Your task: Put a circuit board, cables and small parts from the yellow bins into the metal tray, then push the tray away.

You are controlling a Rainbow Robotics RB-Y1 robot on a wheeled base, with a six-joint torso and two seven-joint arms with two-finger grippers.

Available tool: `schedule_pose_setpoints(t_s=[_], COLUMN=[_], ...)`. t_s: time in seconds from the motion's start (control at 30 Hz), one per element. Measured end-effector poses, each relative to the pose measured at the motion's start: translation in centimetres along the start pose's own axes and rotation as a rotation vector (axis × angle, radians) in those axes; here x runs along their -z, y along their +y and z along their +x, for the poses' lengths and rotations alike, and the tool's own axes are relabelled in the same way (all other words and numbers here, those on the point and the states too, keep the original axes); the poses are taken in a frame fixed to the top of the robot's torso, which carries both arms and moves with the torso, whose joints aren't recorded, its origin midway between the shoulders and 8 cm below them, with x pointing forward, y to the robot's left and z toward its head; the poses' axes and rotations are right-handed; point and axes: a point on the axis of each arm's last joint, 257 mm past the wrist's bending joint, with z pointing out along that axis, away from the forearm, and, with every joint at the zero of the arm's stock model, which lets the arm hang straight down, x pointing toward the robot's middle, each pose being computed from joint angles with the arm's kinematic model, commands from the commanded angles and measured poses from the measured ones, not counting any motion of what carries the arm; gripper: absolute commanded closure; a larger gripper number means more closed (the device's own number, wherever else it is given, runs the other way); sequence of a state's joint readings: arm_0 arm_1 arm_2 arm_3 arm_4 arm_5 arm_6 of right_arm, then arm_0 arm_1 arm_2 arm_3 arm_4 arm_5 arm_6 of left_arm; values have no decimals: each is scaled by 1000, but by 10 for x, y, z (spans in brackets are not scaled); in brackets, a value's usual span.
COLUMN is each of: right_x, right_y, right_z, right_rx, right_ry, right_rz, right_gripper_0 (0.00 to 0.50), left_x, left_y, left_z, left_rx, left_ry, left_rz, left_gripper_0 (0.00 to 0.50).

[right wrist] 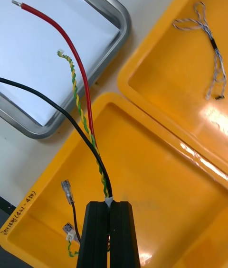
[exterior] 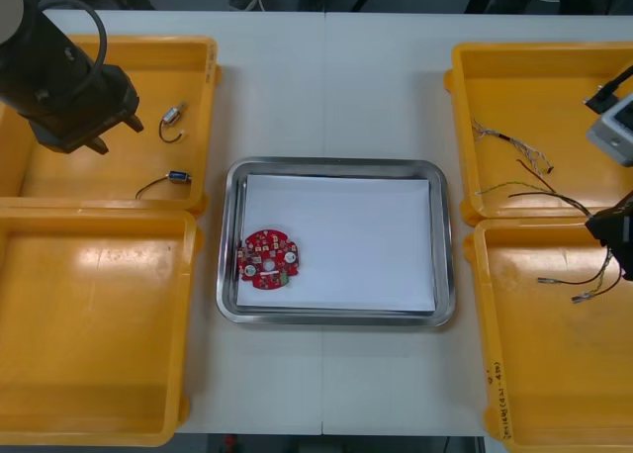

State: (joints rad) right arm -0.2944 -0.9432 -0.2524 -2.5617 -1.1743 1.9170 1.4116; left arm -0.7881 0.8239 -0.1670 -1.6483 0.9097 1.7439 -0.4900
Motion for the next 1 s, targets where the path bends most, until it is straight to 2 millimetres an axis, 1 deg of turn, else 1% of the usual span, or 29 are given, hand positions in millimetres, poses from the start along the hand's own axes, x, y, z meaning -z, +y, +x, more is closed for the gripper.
schedule_pose_setpoints(t_s=[0.13,0.27,0.5,0.63,0.73,0.83,0.9,1.0], right_x=[-5,-12,-30,-43,-52,-59,-63,-71], right_y=[16,33,61,83,96,109,114,116], right_z=[-17,-33,-63,-77,-84,-88,-90,-90], right_rx=[73,126,212,259,297,374,428,497], right_ry=[-7,-8,-19,-14,-8,-7,-5,3], right_rz=[-32,-74,-103,-132,-139,-146,-150,-149], right_gripper_0=[500,500,500,500,500,500,500,500], left_x=[-4,-5,-19,-30,-40,-50,-57,-66], left_y=[0,0,-3,-7,-12,-16,-17,-17], left_z=[-11,-20,-22,-20,-18,-14,-8,1], left_rx=[112,156,204,230,234,254,279,322], left_ry=[3,8,35,54,56,53,56,66], left_rz=[5,4,17,32,43,43,33,10], left_gripper_0=[0,0,0,0,0,0,0,0])
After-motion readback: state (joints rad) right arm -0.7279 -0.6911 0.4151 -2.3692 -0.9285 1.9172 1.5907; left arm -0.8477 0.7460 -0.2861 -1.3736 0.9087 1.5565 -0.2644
